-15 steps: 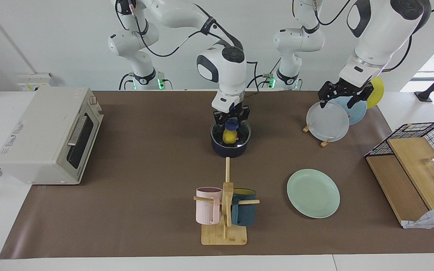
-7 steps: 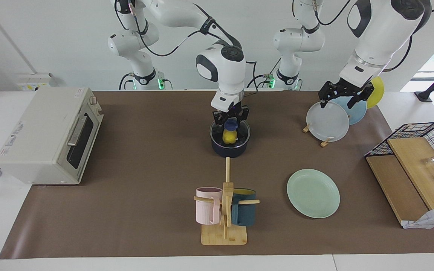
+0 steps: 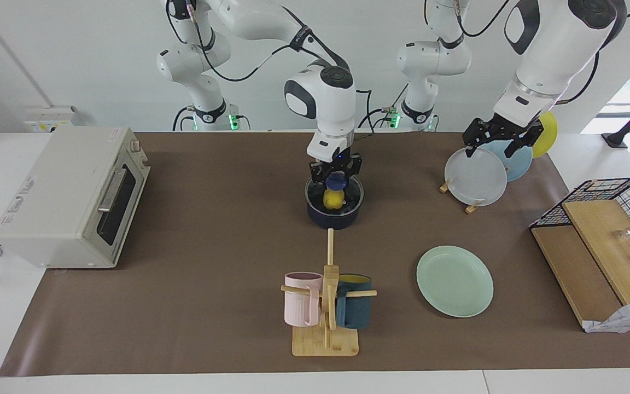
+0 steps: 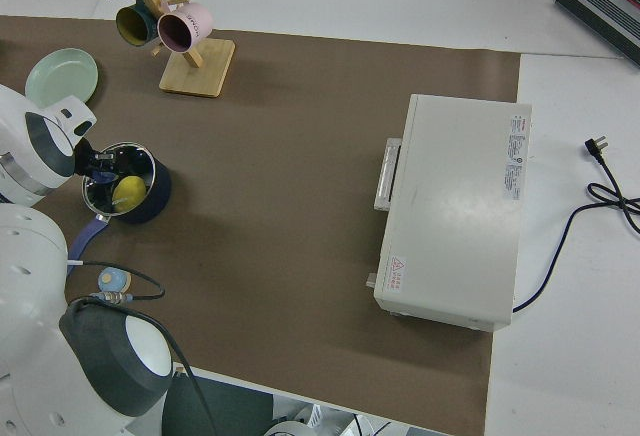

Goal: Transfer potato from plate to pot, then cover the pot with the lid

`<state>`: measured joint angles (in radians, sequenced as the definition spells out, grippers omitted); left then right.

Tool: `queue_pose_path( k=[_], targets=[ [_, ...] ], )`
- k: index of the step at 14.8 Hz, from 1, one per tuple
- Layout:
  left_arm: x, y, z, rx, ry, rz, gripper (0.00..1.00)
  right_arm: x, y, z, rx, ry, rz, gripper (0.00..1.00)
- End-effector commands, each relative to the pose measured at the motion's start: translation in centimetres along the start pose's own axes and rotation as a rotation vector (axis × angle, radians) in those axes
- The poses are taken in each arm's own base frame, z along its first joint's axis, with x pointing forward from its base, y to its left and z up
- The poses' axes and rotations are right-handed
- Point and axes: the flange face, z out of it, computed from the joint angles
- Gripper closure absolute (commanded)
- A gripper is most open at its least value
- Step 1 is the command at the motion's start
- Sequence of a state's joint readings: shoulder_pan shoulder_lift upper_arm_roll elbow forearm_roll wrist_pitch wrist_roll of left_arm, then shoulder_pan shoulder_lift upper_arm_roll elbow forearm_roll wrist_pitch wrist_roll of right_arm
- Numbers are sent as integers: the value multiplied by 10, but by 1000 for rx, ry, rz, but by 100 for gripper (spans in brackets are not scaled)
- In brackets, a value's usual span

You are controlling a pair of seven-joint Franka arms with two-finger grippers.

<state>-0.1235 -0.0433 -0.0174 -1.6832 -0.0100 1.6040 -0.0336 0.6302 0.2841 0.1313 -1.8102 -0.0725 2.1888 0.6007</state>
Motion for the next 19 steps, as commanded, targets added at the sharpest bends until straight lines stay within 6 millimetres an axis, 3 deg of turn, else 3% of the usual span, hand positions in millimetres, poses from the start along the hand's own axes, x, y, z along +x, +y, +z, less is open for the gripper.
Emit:
queue_pose_path(
  k=[1, 2, 3, 10, 12, 14, 17, 19],
  targets=[
    [-7, -4, -3, 0, 2, -17, 0, -7, 8, 12, -18, 2, 14, 74],
    [-6, -4, -3, 0, 4, -17, 0, -7, 8, 12, -18, 2, 13, 32],
    [-7, -5, -4, 0, 7, -18, 0, -7, 7, 12, -17, 3, 13, 0],
    [-7, -6, -4, 1, 5, -17, 0, -5, 5, 8, -9, 13, 14, 0],
    [-7, -6, -4, 1, 7, -17, 0, 3, 7, -5, -3, 26, 16, 0],
    [-7, -6, -6, 1, 10, -15, 0, 20, 13, -30, -3, 35, 38, 0],
    [-8, -6, -7, 1, 11, -17, 0, 51, 38, -91, -12, 16, 102, 0],
    [-8, -6, -7, 1, 11, -18, 0, 62, 53, -123, -7, 10, 135, 0]
  ],
)
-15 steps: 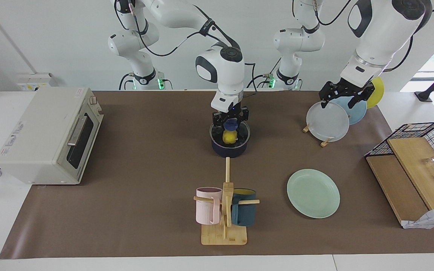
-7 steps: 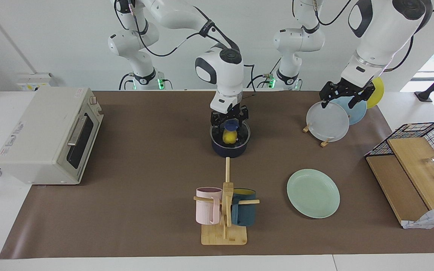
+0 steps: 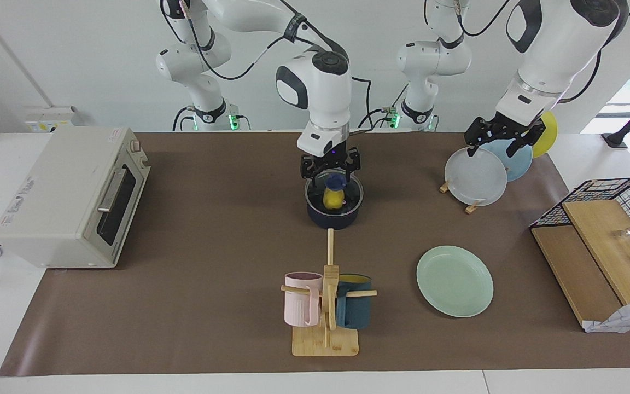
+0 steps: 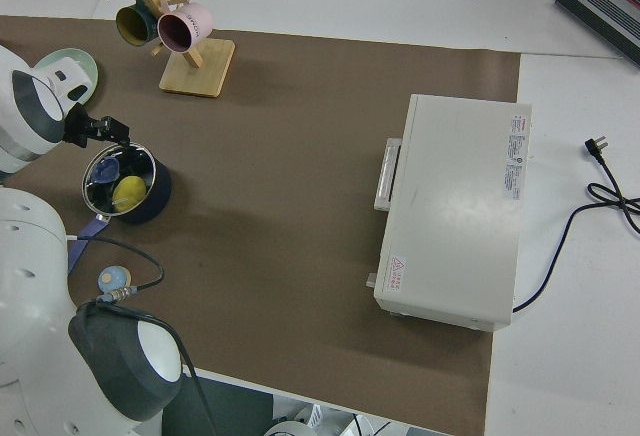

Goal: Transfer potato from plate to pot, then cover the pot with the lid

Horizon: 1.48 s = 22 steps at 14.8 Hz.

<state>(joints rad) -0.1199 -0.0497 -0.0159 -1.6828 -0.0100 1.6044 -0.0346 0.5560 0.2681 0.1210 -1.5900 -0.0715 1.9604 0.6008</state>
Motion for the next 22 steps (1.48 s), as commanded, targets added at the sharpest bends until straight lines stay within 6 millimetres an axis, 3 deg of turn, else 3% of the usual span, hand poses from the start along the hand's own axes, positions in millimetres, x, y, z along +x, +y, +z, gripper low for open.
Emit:
queue_pose_path(
  k=[1, 4, 6, 9, 11, 14, 18, 22],
  targets=[
    [-7, -2, -3, 2, 3, -11, 0, 20, 22, -44, 16, -10, 60, 0],
    [-7, -2, -2, 2, 1, -11, 0, 31, 95, -93, 0, -5, 95, 0],
    [-7, -2, -2, 2, -5, -11, 0, 33, 162, -116, -7, -58, 89, 0],
    [-7, -2, -2, 2, -5, -11, 0, 23, 234, -140, -37, -102, 100, 0],
    [-7, -2, -3, 2, 0, -11, 0, 30, 276, -141, -46, -100, 140, 0],
    [-7, -2, -2, 2, 1, -12, 0, 30, 312, -135, -55, -124, 106, 0],
    [-7, -3, -3, 1, 1, -14, 0, 9, 356, -122, -73, -209, 70, 0],
    [-6, -3, -3, 1, 7, -14, 0, -8, 370, -117, -91, -224, 16, 0]
  ],
)
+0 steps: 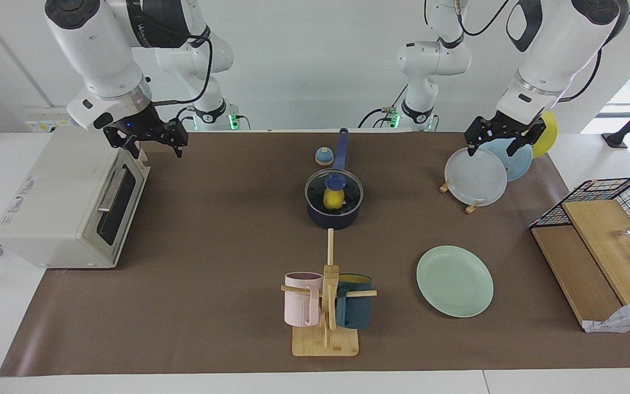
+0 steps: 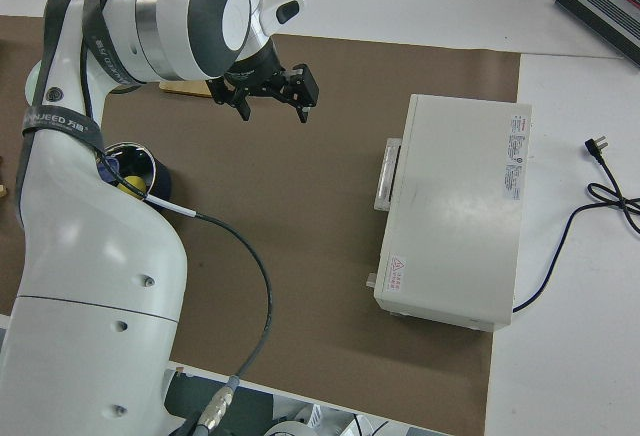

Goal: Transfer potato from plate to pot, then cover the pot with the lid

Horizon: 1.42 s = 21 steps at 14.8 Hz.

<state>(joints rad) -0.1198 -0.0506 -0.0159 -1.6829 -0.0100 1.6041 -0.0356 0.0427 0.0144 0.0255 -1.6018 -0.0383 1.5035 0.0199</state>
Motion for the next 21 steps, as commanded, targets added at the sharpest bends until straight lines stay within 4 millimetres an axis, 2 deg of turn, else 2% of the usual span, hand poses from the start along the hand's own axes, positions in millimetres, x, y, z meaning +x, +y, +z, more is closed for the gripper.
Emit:
queue_pose_path(
  k=[1, 3, 5, 7, 9, 12, 15, 21],
  targets=[
    [-6, -3, -3, 1, 7, -13, 0, -16, 12, 3, -32, -1, -39, 0],
    [-6, -2, -2, 1, 5, -11, 0, -9, 13, 0, -47, 45, -40, 0],
    [-6, -2, -3, 1, 5, -13, 0, -10, 30, 3, -31, 36, -9, 0],
    [-6, -1, -3, 1, 8, -11, 0, -10, 33, 3, -31, 36, -2, 0],
    [-6, -2, -3, 1, 8, -13, 0, -8, 34, 1, -31, 46, -2, 0],
    [-6, -2, -3, 1, 10, -11, 0, -21, 34, 0, -30, 4, 7, 0],
    [-6, -3, -3, 1, 8, -13, 0, -16, 27, -2, -29, 25, -10, 0],
    [-5, -3, -4, 1, 11, -14, 0, -17, 43, -1, -18, 23, 10, 0]
  ],
)
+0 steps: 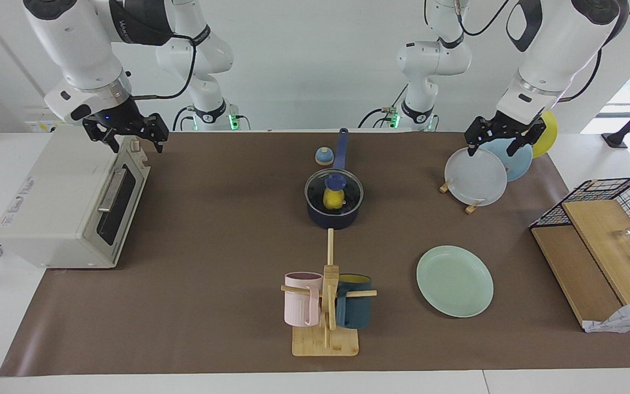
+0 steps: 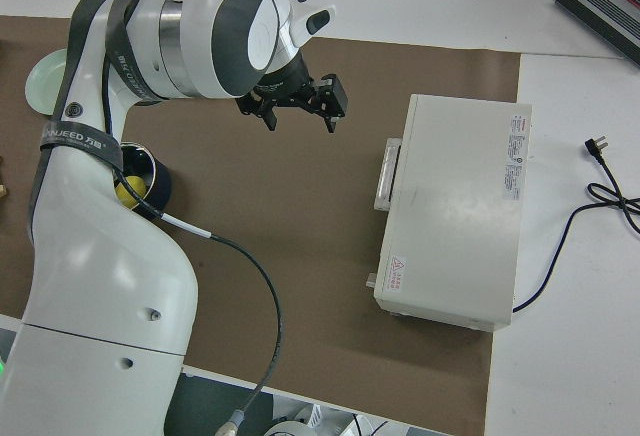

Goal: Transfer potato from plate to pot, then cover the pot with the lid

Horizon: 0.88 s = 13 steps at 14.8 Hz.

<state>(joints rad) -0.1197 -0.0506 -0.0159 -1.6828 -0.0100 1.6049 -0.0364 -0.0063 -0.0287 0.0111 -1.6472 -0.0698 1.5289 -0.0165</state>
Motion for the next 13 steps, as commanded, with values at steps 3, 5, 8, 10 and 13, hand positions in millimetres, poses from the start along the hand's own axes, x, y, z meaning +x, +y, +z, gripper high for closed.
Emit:
queue_pose_path(
  k=[3, 5, 8, 10, 13],
  targets=[
    [-5, -3, -5, 1, 12, -13, 0, -7, 5, 1, 8, -7, -10, 0],
    [-6, -2, -5, 1, 12, -12, 0, -6, 5, -2, 8, 0, -10, 0],
    [-5, -3, -5, 1, 12, -13, 0, -6, 5, -2, 8, 5, -10, 0],
    [-4, -2, -4, 1, 18, -12, 0, -5, 6, -2, 8, 6, -8, 0],
    [-4, -2, -4, 1, 24, -12, 0, -4, 11, 3, 9, 0, -6, 0]
  ],
)
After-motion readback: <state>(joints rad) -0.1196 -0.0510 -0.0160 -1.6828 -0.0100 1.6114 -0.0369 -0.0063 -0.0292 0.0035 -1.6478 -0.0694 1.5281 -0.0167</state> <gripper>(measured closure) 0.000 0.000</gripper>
